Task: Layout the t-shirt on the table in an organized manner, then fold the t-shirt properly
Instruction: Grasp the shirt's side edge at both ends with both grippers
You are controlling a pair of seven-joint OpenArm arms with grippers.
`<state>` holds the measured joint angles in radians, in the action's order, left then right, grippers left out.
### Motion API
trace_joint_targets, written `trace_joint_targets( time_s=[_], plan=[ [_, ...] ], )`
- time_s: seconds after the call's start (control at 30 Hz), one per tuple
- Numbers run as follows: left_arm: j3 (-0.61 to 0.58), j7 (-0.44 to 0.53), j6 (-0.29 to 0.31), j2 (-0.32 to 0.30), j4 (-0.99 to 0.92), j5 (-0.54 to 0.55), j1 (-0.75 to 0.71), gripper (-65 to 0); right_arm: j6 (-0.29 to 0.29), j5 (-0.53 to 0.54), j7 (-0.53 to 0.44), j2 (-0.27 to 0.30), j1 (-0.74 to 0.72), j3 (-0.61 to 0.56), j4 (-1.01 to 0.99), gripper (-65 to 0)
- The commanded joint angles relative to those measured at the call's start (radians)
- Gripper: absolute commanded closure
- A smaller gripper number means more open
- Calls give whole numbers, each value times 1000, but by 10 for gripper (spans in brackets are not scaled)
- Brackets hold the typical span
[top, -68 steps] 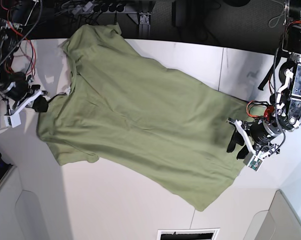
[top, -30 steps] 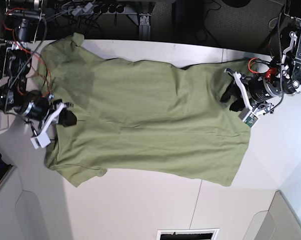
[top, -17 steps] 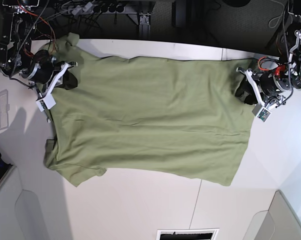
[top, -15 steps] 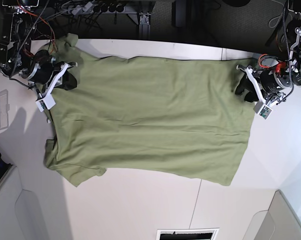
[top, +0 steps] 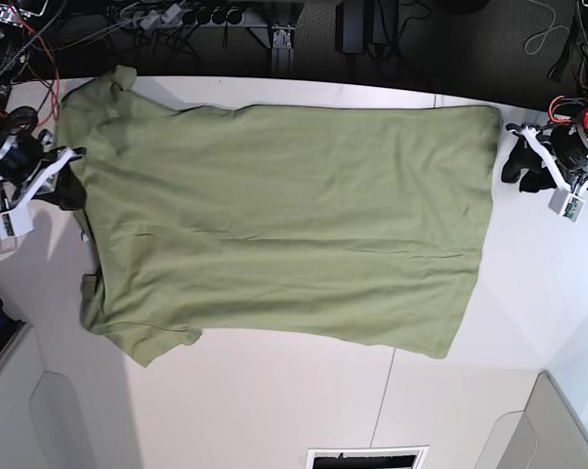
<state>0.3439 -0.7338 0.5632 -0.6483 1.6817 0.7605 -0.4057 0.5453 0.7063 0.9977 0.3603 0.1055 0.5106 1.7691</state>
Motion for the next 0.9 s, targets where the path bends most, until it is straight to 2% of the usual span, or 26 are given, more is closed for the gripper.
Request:
trace_joint_targets(
  time_s=[0.0,0.23,0.4,0.43,0.5,0.53,0.57,0.73,0.87],
  plan=[
    [17,10,10,-17,15,13,-9,-284,0,40,-3,21,8,38,19,0],
    [23,11,11,-17,15,5,-47,-285,2,105,62,19,147,256,21,0],
    [23,10,28,-16,15,-5,-63,-286,17,105,64,19,266,300,3,0],
    [23,11,28,-16,15,-12,-63,-290,16,105,64,19,275,299,-3,-45],
    [23,11,28,-15,15,-21,-64,-359,17,95,60,20,278,299,-23,-238],
    [23,10,28,-14,15,-22,-66,-395,17,93,52,20,278,299,-37,-309],
    [23,10,27,-13,15,-22,-71,-415,17,95,42,21,277,299,-55,-347],
    [23,8,13,-13,11,-33,-96,-420,17,105,27,22,266,282,-159,-349],
    [22,7,-2,-10,3,-47,-97,-420,35,106,27,21,267,216,-211,-349]
  ],
)
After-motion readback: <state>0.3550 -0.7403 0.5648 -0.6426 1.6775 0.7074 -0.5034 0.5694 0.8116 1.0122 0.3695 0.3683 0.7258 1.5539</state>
